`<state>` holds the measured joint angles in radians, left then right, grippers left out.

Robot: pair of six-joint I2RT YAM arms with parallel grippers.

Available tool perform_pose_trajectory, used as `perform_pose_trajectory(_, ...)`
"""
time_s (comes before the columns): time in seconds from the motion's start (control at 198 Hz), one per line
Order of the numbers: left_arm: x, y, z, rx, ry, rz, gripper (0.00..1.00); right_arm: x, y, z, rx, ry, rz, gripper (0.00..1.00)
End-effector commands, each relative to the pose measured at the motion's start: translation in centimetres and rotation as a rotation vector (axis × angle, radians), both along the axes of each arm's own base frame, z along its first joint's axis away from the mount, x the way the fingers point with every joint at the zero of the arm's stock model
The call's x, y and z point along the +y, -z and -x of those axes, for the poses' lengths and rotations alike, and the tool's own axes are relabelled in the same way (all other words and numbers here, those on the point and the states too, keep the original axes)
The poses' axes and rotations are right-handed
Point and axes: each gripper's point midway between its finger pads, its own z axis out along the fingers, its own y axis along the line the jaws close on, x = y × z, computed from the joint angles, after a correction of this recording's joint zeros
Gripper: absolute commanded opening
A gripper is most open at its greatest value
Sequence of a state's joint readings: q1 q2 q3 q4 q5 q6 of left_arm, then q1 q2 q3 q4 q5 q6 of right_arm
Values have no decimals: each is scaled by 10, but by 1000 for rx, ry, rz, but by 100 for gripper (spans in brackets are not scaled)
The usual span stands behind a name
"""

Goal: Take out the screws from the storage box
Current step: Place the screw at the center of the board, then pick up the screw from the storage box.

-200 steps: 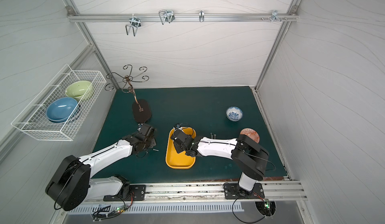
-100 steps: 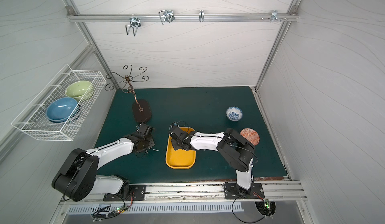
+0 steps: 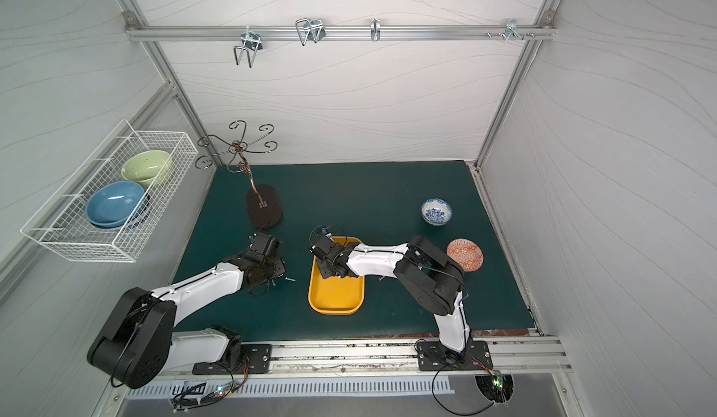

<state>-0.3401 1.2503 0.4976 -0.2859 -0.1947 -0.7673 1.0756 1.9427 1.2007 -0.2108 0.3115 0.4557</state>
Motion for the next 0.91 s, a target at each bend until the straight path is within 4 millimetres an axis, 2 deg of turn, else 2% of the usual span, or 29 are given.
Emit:
perform_pose_trajectory(0.0,0,-17,-3,-88,-1,32,48,-6,8,-3,-5,18,56,36)
perform_pose_trajectory(0.066,2,-25,0,-125,-3,36,52,-5,9,-4,-4,17,62,36)
perform_pose_trajectory(0.268,11,-49,9,-246,-29,54,58,-5,18,-6,1,21,91,33)
perform_pose_trajectory(0.415,15,-63,13,-319,-40,70,59,-4,23,-6,12,20,103,20)
perform_pose_trajectory(0.567,20,-70,18,-359,-61,75,66,-3,24,-4,17,15,109,9)
perform_pose_trajectory(0.739,19,-74,19,-377,-58,93,74,-4,24,-4,19,13,108,6)
perform_pose_trajectory(0.906,14,-78,18,-376,-51,124,77,-3,14,-6,8,13,86,2)
